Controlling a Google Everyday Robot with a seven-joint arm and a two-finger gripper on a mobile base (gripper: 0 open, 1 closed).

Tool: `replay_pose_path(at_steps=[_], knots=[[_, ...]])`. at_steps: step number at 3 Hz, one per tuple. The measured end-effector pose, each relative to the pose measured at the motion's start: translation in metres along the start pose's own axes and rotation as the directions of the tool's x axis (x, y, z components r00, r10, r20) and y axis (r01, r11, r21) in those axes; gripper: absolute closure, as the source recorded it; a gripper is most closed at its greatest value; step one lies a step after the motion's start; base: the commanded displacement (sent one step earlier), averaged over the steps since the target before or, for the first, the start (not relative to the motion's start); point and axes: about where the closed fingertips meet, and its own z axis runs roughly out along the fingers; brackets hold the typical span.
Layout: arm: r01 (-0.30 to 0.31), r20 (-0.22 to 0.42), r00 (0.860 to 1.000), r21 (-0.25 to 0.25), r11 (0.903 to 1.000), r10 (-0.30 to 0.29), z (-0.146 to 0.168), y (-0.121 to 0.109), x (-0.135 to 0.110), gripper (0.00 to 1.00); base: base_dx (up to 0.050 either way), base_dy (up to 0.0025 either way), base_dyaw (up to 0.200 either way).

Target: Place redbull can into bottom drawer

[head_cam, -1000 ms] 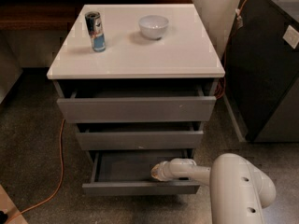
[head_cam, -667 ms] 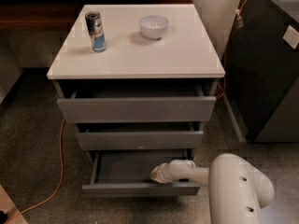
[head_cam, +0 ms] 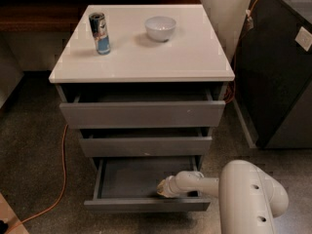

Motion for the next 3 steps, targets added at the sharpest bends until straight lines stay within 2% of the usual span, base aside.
replay_pose_path(at_steps=[1,2,3], knots=[[-0.006,0.010,1.000,-0.006,1.0000,0.006,-0.012,0.019,-0.002,1.00,0.000,0.00000,0.000],[-0.021,0.018,1.000,-0.030,0.9993,0.022,-0.023,0.056,-0.002,1.00,0.000,0.00000,0.000],[-0.021,0.018,1.000,-0.030,0.9993,0.022,-0.023,0.056,-0.002,1.00,0.000,0.00000,0.000]])
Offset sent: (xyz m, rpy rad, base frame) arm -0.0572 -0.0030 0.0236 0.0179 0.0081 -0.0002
